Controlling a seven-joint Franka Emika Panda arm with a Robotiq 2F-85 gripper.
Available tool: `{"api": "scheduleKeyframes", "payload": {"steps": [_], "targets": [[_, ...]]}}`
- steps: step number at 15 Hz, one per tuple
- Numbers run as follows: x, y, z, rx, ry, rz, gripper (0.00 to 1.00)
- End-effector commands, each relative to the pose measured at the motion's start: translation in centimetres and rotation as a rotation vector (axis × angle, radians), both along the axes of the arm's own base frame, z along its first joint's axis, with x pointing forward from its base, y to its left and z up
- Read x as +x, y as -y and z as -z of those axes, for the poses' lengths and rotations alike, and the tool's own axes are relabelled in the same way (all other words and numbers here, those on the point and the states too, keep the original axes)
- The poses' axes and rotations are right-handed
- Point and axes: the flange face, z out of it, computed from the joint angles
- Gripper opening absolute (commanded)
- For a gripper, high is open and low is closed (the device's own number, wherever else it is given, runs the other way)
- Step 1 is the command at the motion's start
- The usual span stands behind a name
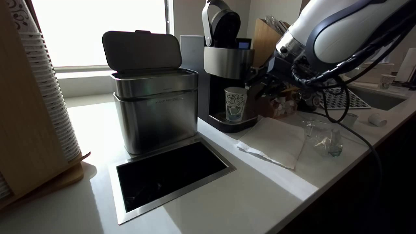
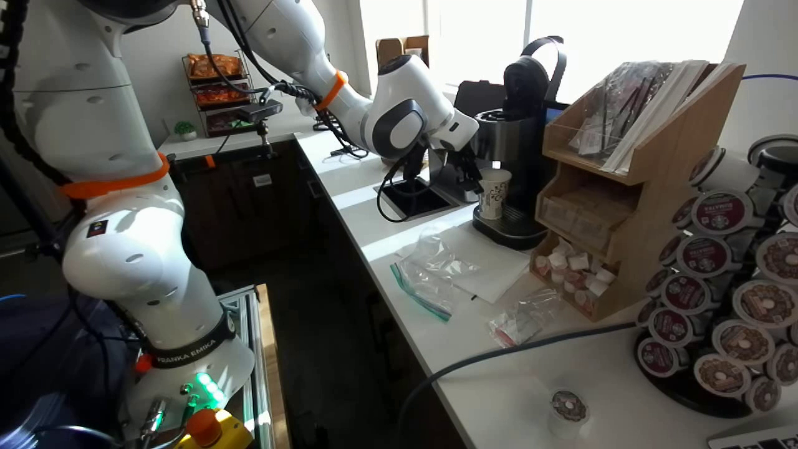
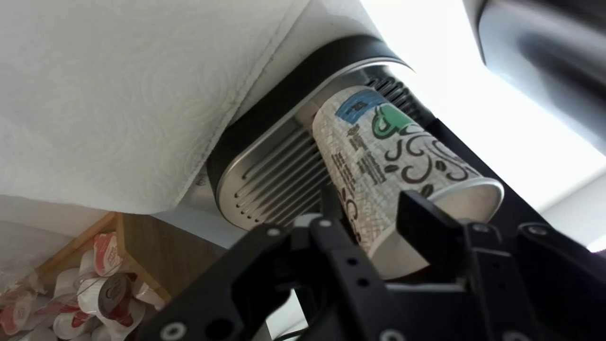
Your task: Remove the cup from the coffeemaker
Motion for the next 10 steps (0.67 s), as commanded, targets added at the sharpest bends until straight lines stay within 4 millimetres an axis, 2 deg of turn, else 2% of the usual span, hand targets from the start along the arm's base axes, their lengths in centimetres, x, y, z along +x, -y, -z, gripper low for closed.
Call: {"api": "scheduleKeyframes", "payload": {"steps": [1,2,3,7,10], "targets": [[0.33,0.12,1.13,0.026,0.004,0.018,0.60],[0.35,0.20,1.32,0.030,0.005,0.023,0.60],[0.38,0.20,1.49,0.035,0.004,0.026,0.65],[0.39,0.04,1.71,0.043,0.014,0.027,0.96],[0.13,-0.39,1.52,0.047,0.003,0.016,1.00]]}}
